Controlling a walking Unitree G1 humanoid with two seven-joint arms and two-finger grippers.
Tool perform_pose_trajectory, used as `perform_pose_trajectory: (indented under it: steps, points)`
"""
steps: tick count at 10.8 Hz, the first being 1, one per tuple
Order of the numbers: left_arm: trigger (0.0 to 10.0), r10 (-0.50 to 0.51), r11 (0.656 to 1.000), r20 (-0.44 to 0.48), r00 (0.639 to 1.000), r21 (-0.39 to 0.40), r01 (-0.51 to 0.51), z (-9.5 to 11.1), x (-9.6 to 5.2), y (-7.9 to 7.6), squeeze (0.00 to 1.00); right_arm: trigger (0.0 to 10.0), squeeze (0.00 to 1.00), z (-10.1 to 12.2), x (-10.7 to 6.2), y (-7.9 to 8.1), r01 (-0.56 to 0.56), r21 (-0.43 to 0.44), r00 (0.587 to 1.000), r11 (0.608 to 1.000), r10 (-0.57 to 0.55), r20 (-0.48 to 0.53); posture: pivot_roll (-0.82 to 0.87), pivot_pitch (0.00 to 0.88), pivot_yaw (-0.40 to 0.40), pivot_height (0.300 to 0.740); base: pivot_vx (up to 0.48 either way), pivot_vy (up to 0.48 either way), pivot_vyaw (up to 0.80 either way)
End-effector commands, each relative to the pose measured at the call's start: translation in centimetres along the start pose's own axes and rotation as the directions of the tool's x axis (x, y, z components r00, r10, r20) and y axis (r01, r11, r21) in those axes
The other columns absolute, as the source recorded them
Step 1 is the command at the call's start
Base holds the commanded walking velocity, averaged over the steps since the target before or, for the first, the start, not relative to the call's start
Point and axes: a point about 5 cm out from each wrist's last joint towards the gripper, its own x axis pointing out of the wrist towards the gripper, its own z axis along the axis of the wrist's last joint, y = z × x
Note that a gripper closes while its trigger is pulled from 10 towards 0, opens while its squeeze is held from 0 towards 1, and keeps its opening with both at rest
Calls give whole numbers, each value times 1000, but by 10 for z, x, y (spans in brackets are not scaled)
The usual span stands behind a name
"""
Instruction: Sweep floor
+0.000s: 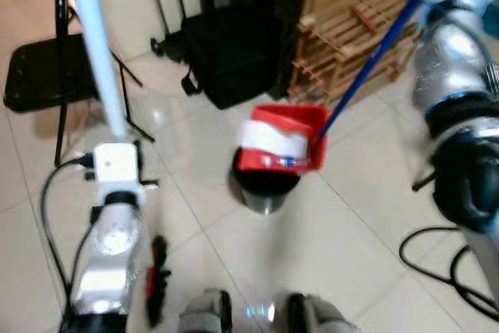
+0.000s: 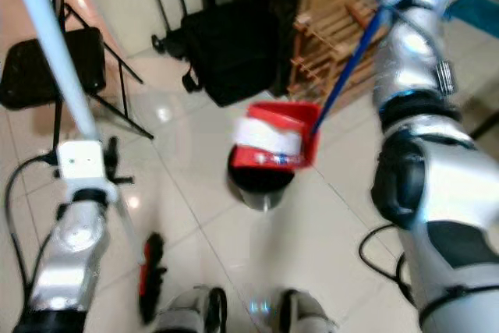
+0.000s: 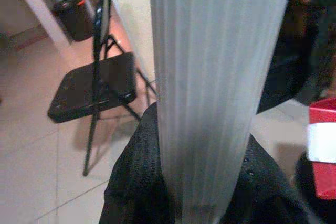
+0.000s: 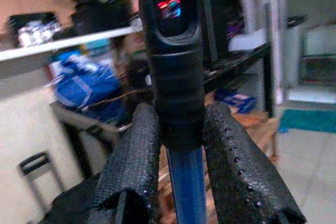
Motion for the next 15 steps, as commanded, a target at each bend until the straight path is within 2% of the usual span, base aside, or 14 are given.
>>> perform_pose_trajectory:
  steps: [1, 12, 15]
  points:
    - [10000, 1, 1000, 20, 1000, 2, -2, 4, -1, 0, 0, 10000, 0, 22, 6, -2, 11, 40, 997, 999, -15, 80, 88, 186, 49, 740, 375, 0, 0]
    - [10000, -8, 1000, 17, 1000, 0, 8, 4, 0, -1, 0, 10000, 0, 16, 5, -7, 29, 54, 998, 998, -33, 62, 88, 195, 57, 740, 370, 0, 0]
    - [10000, -23, 1000, 24, 999, -3, 23, 4, -1, -3, 0, 10000, 0, 13, 3, -12, 32, 42, 998, 999, -34, 52, 92, 195, 59, 740, 0, 0, 0]
